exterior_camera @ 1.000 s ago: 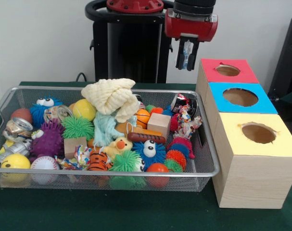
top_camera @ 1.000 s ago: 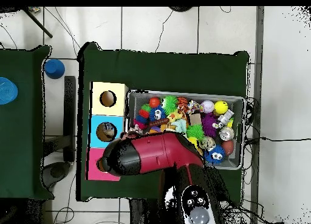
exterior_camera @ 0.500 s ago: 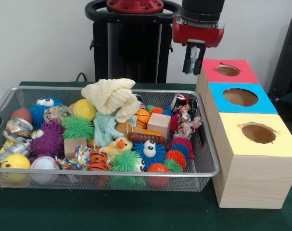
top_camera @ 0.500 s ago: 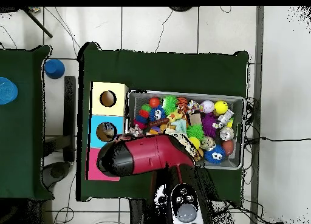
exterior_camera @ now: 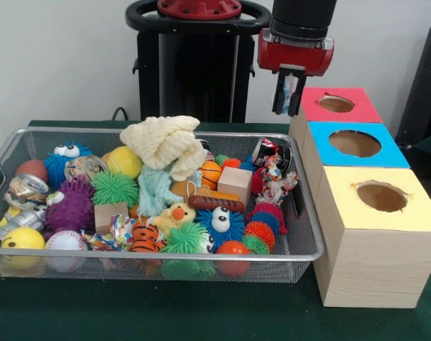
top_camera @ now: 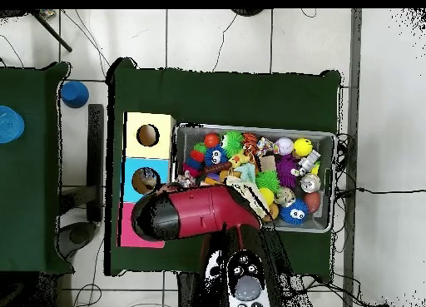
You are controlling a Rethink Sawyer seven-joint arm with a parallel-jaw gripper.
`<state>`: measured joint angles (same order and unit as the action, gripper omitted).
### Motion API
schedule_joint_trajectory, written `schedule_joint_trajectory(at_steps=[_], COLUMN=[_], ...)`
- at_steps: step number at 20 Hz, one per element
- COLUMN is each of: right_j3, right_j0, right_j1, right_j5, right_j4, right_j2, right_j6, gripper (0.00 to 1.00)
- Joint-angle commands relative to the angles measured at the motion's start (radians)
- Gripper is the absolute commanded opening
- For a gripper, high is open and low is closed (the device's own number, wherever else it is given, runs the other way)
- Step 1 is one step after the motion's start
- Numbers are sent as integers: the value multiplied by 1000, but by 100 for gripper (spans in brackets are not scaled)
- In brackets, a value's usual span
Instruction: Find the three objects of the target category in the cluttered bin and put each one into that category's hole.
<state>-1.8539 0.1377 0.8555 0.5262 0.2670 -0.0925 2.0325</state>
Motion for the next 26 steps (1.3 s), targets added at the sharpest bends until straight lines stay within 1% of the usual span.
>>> schedule_joint_trajectory(at_steps=[1,17,26], right_j3=[77,107,130], right_j0=[-22,-95,-174], right_j1=[-48,-90,-126], right_j5=[-58,-86,-104], right_j4=[-62,-161,-206], right_j2=[41,89,143], right_j6=[228,229,259], gripper=[0,0,0])
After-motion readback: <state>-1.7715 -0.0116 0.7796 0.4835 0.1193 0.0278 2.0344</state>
